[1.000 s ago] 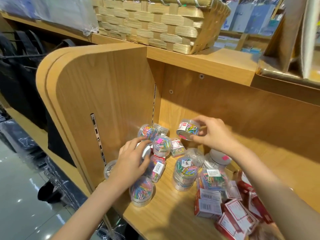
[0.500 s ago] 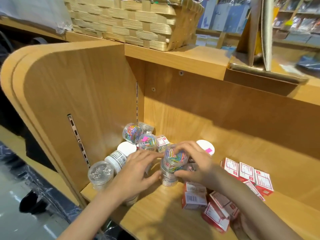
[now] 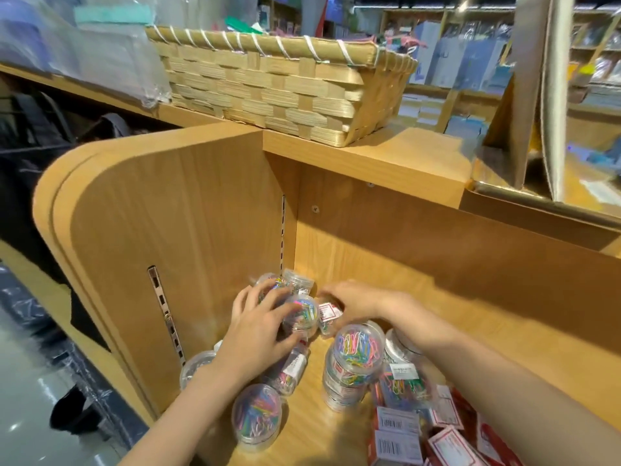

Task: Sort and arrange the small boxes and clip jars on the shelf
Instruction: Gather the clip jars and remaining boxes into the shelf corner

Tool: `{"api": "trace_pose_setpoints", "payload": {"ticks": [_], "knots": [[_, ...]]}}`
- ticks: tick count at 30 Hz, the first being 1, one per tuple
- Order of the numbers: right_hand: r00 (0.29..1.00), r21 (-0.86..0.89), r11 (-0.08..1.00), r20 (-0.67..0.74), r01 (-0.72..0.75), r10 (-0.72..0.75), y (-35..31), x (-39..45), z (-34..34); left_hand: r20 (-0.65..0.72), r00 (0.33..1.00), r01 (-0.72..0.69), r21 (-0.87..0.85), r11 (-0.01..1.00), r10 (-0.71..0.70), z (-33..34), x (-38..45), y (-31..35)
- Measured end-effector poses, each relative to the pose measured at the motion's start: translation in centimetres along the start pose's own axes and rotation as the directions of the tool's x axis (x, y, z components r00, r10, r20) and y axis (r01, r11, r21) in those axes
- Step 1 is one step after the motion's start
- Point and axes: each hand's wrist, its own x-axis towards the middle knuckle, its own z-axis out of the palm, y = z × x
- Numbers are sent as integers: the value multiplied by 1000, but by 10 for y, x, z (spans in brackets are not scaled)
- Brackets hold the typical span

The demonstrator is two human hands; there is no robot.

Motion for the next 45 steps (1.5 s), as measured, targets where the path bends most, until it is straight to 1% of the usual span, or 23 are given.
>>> {"api": "trace_pose_setpoints", "payload": {"ticks": [2, 4, 6, 7, 10, 13, 15, 16, 17, 18, 20, 22, 24, 27, 29, 31, 34, 37, 39, 42, 45], "knots": [[999, -47, 999, 39, -15, 17, 5, 11, 9, 15, 1000, -13, 28, 1000, 13, 4, -2, -4], [999, -86, 996, 30, -10, 12, 5, 13, 12, 10, 1000, -5, 16, 1000, 5, 4, -3, -5], [999, -90, 995, -1, 33, -33, 0, 5, 8, 0, 1000, 3, 14, 1000, -3, 4, -3, -3], [998, -89, 995, -40, 49, -53, -2, -1, 4, -2, 1000, 9, 14, 1000, -9, 3, -3, -2], [967, -33, 995, -238, 89, -94, -5, -23, -10, -15, 1000, 28, 18, 999, -28, 3, -3, -2], [892, -6, 992, -437, 125, -115, 1, -53, -19, -10, 998, 55, 2, 998, -55, 3, -2, 2], [833, 24, 994, -549, 103, -73, 4, -85, -22, -32, 994, 100, -96, 990, -103, -3, 1, 11], [811, 56, 995, -584, 78, -31, 5, -105, -23, -58, 991, 111, -173, 979, -123, -7, 1, 18], [805, 102, 994, -593, 45, 25, 8, -124, -21, -88, 987, 108, -263, 959, -135, -11, 1, 25], [814, 146, 989, -575, -3, 87, 10, -142, -18, -112, 984, 91, -357, 930, -139, -16, -1, 33], [857, 178, 972, -465, -154, 221, 14, -177, -6, -127, 986, 34, -506, 862, -113, -22, -8, 52], [891, 113, 951, -334, -287, 308, 17, -194, 11, -120, 990, -2, -545, 839, -76, -21, -16, 64], [894, 99, 928, -249, -359, 373, 17, -202, 32, -107, 993, -20, -564, 825, -50, -19, -21, 74], [897, 188, 929, -259, -317, 359, 12, -204, 54, -94, 995, -27, -583, 812, -34, -21, -24, 84], [901, 187, 943, -292, -277, 322, 9, -206, 56, -87, 996, -57, -562, 825, 10, -23, -25, 88], [892, 171, 948, -327, -267, 311, 4, -209, 49, -81, 996, -74, -534, 842, 36, -23, -28, 88], [853, 198, 955, -435, -223, 289, -1, -204, 33, -96, 995, -39, -522, 852, -13, -25, -31, 81], [808, 267, 957, -535, -115, 246, -4, -182, 14, -103, 993, 11, -446, 895, -63, -26, -33, 64], [823, 362, 930, -510, -59, 251, -5, -160, 1, -90, 991, 62, -380, 923, -104, -28, -33, 48], [881, 454, 891, -421, -3, 218, -10, -123, -20, -53, 985, 141, -294, 945, -164, -30, -28, 28], [940, 509, 860, -305, 28, 150, -21, -82, -33, -18, 982, 177, -238, 955, -186, -27, -21, 12]]}}
